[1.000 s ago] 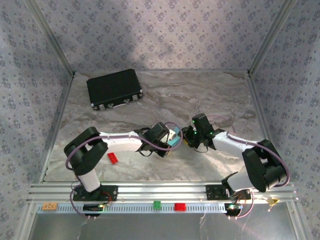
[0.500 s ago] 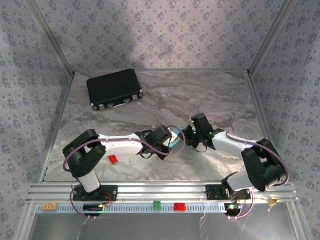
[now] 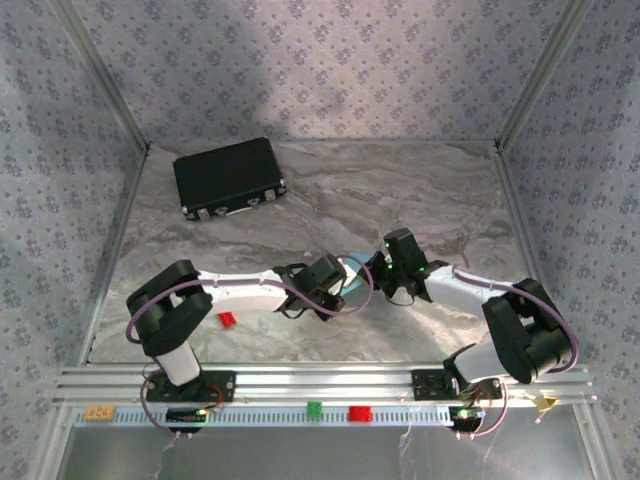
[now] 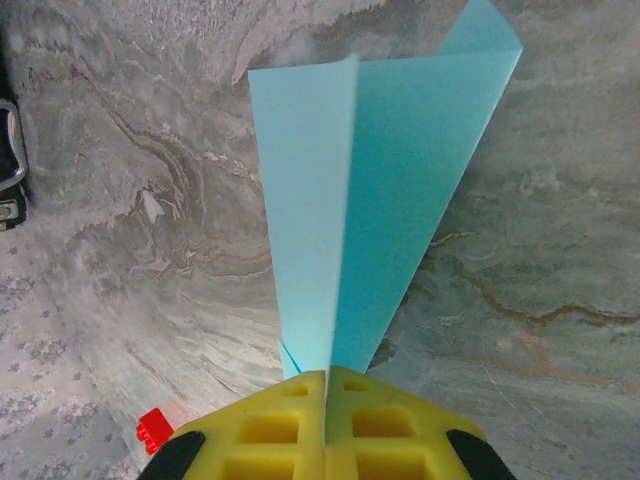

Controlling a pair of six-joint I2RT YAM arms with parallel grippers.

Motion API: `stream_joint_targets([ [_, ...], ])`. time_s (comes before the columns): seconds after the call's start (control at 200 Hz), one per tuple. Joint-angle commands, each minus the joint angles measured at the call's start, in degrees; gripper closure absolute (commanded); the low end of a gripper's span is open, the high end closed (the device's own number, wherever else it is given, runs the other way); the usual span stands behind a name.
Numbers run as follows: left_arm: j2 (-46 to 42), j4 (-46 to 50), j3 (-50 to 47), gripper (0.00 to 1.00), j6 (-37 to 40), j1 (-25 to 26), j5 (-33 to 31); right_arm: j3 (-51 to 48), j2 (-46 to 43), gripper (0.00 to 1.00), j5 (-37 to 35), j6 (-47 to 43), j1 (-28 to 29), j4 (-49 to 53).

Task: Fold a paper plane with a square sheet of paper (pick it up from the middle)
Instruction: Fold the wing for the fifth time at the center of the table.

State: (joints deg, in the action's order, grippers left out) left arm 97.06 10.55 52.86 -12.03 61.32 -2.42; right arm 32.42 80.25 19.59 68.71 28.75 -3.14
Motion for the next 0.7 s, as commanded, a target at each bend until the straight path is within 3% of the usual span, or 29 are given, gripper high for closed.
stream_joint_targets([
  [0.0,-0.2,0.6,1.8,0.63,0.7,1.2,-2.9,-1.3,-0.9,0.99,1.3,1.5,-0.5,-2.3],
  [0.24,1.3,1.8,3.3,0.6,1.6,2.8,-7.7,-1.6,-1.3,1.0,1.6,1.8,-0.6,-2.9],
  [0.695,3.1,2.3,3.9,0.73,2.3,3.1,-9.7,-1.7,-1.5,1.0,1.6,1.7,-0.8,-2.8],
])
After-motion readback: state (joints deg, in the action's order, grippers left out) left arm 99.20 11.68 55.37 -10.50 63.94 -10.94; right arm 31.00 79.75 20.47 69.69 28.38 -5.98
